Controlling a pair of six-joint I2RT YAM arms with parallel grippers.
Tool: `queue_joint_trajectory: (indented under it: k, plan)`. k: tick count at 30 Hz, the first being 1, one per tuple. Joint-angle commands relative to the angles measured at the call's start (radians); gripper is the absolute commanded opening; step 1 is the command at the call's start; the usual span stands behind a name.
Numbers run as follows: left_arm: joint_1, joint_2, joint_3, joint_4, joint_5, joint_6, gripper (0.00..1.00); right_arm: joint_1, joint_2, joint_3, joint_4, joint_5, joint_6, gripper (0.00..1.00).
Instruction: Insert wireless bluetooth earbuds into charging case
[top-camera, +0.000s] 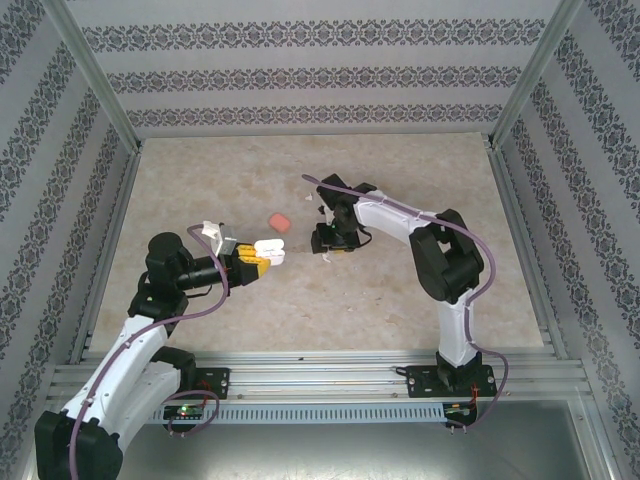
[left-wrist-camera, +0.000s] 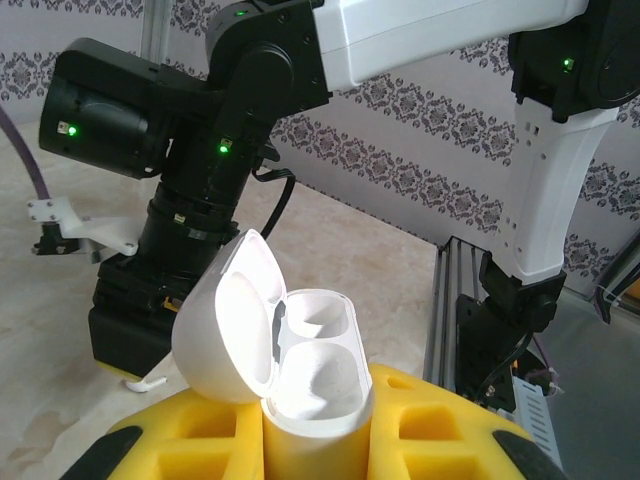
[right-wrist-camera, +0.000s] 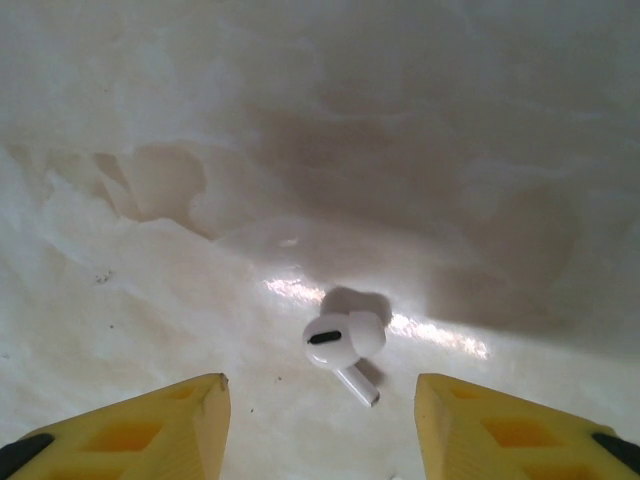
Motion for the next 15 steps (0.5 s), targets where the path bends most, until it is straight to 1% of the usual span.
queue_joint_trajectory:
  k: [1, 8, 15]
  plan:
    - [0.009, -0.001, -0.007, 0.055, 0.014, 0.024, 0.00, 0.015, 0.036, 0.047, -0.073, 0.050, -0.083, 0.52]
    - [0.010, 0.005, -0.010, 0.037, 0.008, 0.035, 0.00, 0.038, 0.095, 0.107, -0.116, 0.077, -0.132, 0.52]
    - [0.010, 0.013, -0.002, 0.015, 0.004, 0.052, 0.00, 0.043, 0.138, 0.134, -0.131, 0.088, -0.151, 0.49]
